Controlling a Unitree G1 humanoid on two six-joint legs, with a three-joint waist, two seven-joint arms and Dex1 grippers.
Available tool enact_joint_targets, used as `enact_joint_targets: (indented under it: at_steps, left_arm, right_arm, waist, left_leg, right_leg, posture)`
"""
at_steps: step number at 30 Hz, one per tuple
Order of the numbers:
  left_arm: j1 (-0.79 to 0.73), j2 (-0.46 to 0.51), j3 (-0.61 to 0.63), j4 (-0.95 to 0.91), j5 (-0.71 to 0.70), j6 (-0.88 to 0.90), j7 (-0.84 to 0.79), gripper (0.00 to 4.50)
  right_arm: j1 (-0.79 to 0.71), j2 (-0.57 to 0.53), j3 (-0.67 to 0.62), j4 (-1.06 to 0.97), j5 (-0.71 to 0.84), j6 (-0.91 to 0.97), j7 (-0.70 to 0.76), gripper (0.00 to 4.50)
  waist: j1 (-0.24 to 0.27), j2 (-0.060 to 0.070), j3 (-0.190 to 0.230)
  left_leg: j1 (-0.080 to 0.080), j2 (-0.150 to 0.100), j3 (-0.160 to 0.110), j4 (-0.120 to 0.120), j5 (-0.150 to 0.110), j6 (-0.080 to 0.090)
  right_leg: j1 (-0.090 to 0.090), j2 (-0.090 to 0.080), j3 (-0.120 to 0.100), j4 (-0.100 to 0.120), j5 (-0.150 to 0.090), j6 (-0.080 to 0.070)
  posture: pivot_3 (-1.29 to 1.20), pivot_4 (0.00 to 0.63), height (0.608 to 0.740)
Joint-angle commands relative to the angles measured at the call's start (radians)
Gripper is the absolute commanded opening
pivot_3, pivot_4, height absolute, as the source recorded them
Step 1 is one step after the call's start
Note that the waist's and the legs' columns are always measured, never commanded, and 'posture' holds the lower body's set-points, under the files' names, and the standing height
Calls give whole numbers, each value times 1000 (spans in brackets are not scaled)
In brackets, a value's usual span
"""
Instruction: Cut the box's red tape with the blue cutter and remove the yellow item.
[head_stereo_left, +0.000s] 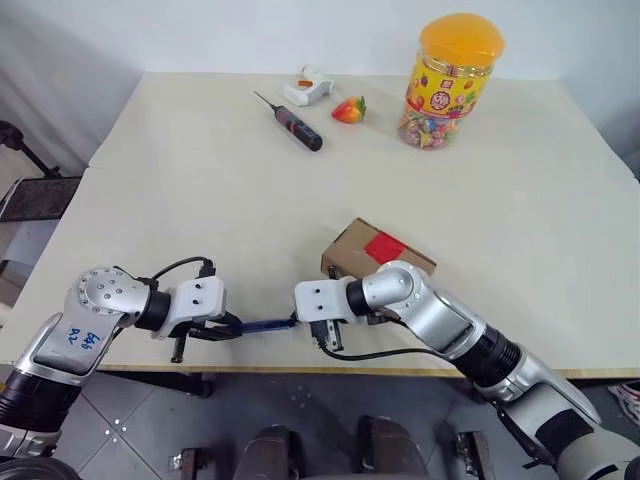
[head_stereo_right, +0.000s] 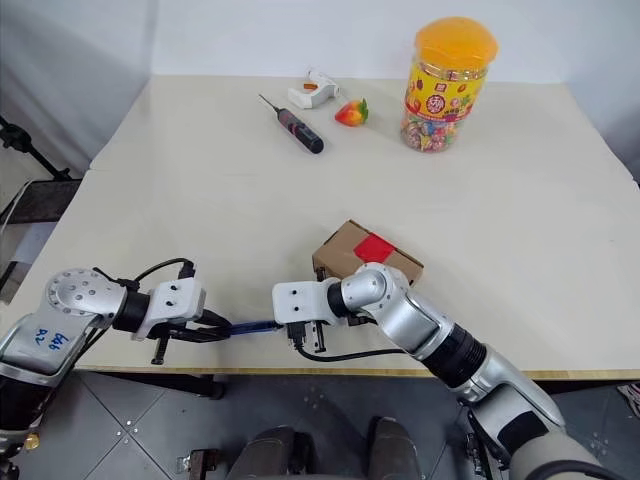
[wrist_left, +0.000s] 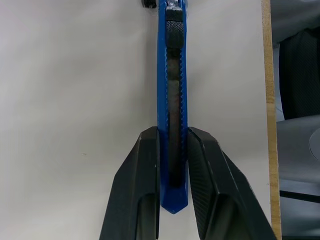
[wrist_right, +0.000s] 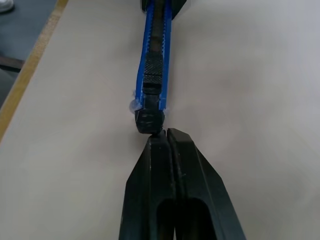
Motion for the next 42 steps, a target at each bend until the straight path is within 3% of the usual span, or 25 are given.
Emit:
enact_joint_targets:
  at_steps: [1, 17, 30, 42]
  left_arm:
    - [18, -4, -40, -5, 18, 6, -3, 704]
    - [-27, -8, -114, -14, 52, 62, -20, 704]
    - [-37, -12, -136, -14, 63, 73, -24, 704]
    - [-27, -18, -135, -10, 63, 60, -19, 704]
  right_arm:
    - [5, 30, 5, -19, -17, -10, 0, 52]
    - [17, -18, -99, -237, 62, 159, 70, 52]
    - [18, -1, -19, -80, 19, 30, 96, 52]
    - [-9, 119, 12, 68, -28, -58, 56, 52]
  waist:
    - [-1, 0, 0]
    - [11, 0, 0]
    - [12, 0, 0]
    - [11, 0, 0]
  left_leg:
    - [0, 0, 0, 0, 0, 0]
    - [-1, -2, -1, 0, 0, 0]
    - [0, -3, -2, 0, 0, 1]
    - [0, -3, -3, 1, 1, 1]
  right_leg:
    - [0, 0, 0, 0, 0, 0]
    - [-1, -1, 0, 3, 0, 0]
    - [0, -2, 0, 3, 0, 0]
    - [0, -2, 0, 4, 0, 0]
  posture:
    - [0, 150, 740]
    - [0, 150, 740]
    - [0, 150, 740]
    - [0, 150, 740]
